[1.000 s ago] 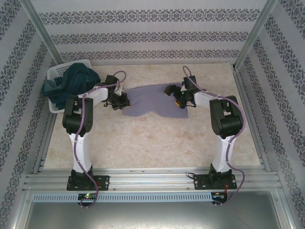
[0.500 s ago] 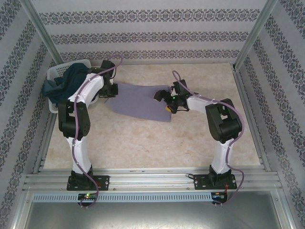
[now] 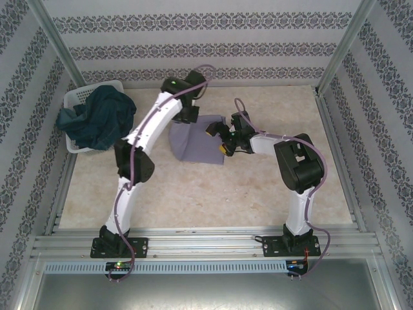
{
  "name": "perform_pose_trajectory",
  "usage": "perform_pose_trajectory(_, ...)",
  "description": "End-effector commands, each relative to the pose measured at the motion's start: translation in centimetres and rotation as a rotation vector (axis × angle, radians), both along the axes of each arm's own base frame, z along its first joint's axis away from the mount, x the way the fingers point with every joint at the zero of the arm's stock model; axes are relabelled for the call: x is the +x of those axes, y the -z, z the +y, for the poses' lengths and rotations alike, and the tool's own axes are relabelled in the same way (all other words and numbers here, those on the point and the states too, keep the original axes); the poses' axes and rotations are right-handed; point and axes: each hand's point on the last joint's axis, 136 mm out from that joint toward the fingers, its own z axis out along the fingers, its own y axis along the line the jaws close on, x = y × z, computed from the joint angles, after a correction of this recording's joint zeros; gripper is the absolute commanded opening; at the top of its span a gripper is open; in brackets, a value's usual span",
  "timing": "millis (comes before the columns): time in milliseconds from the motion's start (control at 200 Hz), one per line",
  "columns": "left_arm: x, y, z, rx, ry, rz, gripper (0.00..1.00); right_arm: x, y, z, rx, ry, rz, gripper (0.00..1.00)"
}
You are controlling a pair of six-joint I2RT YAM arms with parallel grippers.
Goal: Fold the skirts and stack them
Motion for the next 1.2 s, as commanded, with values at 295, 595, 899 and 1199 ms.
perform_pose_trajectory(295,-1.9,4.6,-1.9,-0.004,-0.031,0.154,0.06,-0.1,0.4,-3.5,0.024,0.107,0.025,0.98)
perform_pose_trajectory(595,-1.1,4.6,-6.0,-0.214,-0.037,0.155,0.12,-0.3,1.1,-3.8,0.038,0.094,0.040,0.97)
perform_pose_trajectory(899,-0.3,4.4,-8.8,-0.346,-0.041,0.143,0.13,-0.3,2.8,-3.7,0.069,0.157,0.081,0.97)
perform_pose_trajectory(1199,-0.7,5.1,-11.6,-0.456,-0.006,0.197,0.42,1.2,-0.9,-6.5,0.090,0.241,-0.001,0.98)
